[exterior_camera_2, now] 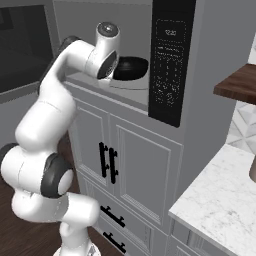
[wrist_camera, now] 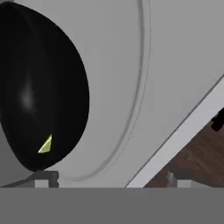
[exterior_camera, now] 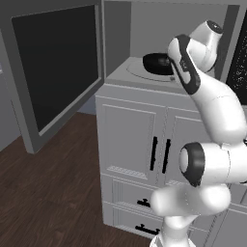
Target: Pick the lemon wedge from the sink and place it in the bowl. Then pick the bowl and place it in the microwave. Then close the microwave door and press the start button.
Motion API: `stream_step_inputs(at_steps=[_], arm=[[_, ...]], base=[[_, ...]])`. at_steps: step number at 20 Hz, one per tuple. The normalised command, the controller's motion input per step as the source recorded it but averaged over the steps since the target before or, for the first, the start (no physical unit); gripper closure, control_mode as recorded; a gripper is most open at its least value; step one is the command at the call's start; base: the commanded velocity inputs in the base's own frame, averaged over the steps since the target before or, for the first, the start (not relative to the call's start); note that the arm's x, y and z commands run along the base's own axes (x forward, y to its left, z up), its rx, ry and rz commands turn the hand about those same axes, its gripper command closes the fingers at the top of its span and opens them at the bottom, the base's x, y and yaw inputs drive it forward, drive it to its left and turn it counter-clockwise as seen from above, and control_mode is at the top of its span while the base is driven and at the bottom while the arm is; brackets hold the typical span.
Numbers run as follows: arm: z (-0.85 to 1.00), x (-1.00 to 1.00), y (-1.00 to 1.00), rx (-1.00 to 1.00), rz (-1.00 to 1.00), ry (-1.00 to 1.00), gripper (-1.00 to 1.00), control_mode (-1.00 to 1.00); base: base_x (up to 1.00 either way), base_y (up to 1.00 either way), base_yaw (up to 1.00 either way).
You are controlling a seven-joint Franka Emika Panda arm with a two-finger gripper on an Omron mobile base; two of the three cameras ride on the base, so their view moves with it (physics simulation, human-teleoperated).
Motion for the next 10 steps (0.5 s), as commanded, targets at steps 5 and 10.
stream_step_inputs(at_steps=[5, 10], arm=[[0.09, -1.00, 0.17, 0.03, 0.00, -0.10, -1.00, -1.00], [0.09, -1.00, 0.00, 0.04, 0.00, -0.09, -1.00, -1.00]], base=[[0.00, 0.00, 0.00], [0.00, 0.00, 0.00]])
